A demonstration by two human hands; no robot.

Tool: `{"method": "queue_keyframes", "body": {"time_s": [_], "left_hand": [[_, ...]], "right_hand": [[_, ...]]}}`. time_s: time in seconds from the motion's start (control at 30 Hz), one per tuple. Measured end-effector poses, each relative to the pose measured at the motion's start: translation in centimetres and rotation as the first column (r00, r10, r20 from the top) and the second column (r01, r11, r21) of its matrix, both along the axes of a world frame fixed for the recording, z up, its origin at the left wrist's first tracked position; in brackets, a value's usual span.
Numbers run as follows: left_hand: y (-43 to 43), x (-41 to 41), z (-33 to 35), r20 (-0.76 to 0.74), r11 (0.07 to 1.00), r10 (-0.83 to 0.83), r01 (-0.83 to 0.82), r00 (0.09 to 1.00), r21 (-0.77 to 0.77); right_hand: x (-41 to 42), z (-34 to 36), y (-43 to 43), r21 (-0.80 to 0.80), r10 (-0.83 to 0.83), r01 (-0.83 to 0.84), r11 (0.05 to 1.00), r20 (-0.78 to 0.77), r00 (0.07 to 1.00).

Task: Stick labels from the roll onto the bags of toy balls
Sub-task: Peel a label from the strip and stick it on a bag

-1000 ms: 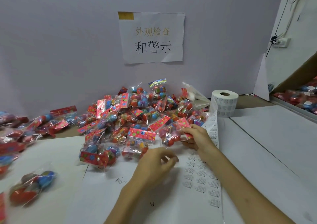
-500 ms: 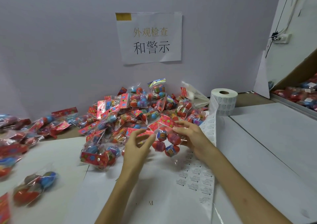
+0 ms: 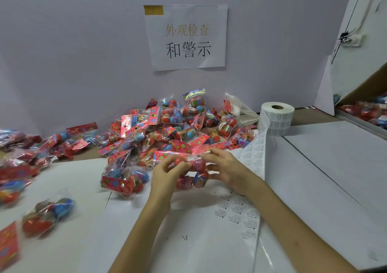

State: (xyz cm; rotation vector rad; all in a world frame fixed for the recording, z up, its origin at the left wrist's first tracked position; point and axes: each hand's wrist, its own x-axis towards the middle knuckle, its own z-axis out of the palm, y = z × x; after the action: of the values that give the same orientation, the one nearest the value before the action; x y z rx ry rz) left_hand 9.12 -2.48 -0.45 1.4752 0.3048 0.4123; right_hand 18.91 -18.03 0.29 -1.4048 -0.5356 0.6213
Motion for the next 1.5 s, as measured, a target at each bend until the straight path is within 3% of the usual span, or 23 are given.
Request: {"method": "queue_keyframes", "body": {"time_s": [0.3, 0.7, 0.93, 1.1, 1.2, 1.37, 1.5], "left_hand": [[-0.6, -0.2, 0.1, 0.027, 0.996, 0.080, -0.081, 0.996, 0.034], [-0.6, 0.0, -0.1, -0.037, 0.992, 0.110, -0.107, 0.993, 0.065], [-0.7, 0.2, 0.4, -0.048, 0.995, 0.100, -0.100, 0.994, 0.000], [-1.1, -0.3, 0.4, 0.160, 0.931, 0.247, -0.280, 0.956, 0.234], [-1.4, -0.4, 0.4, 0.211, 0.915, 0.159, -0.225, 0.964, 0.335], [-1.7, -0.3, -0.1, 0.153, 0.815, 0.016, -0.102, 0.988, 0.570], [-1.4, -0.1, -0.1, 0.129, 0.891, 0.052, -0.104, 0.990, 0.442]], "right_hand": [[-0.8, -0.1, 0.3, -0.002, -0.050, 0.051, 0.999, 0.151, 0.987], [-1.1, 0.4, 0.6, -0.061, -0.124, 0.139, 0.988, 0.212, 0.969], [-0.7, 0.6, 0.4, -0.035, -0.207, 0.223, 0.974, 0.265, 0.942], [0.2, 0.4, 0.0, 0.046, -0.442, 0.440, 0.897, 0.120, 0.889], [0.5, 0.5, -0.3, 0.050, -0.455, 0.453, 0.890, 0.053, 0.889], [-0.4, 0.7, 0.1, 0.149, -0.335, 0.328, 0.933, 0.026, 0.942], [-0.7, 1.1, 0.0, 0.145, -0.081, 0.062, 0.988, 0.131, 0.988]]}}
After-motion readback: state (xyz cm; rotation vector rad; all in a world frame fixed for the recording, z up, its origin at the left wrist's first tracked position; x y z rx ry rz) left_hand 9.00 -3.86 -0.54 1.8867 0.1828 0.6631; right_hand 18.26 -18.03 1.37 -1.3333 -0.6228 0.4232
